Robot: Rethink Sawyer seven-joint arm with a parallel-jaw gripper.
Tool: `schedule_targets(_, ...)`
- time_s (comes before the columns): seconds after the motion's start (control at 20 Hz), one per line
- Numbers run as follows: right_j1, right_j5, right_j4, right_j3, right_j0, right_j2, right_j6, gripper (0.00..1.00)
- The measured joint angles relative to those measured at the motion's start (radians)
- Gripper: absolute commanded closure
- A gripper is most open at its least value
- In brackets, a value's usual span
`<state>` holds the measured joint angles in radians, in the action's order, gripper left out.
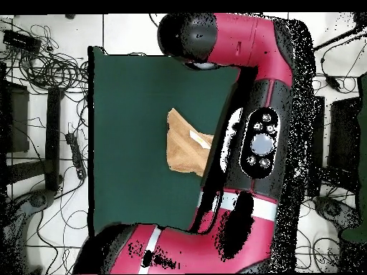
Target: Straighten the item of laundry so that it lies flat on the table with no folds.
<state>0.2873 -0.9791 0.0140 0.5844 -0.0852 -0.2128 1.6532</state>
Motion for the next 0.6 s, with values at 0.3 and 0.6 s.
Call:
schedule_targets(0.3, 0.026, 0.077, -0.004, 0.04, -0.002, 0.009, 0.0, 0.0)
schedule_targets(0.6, 0.044, 0.084, -0.009, 0.051, -0.004, 0.029, 0.0, 0.0)
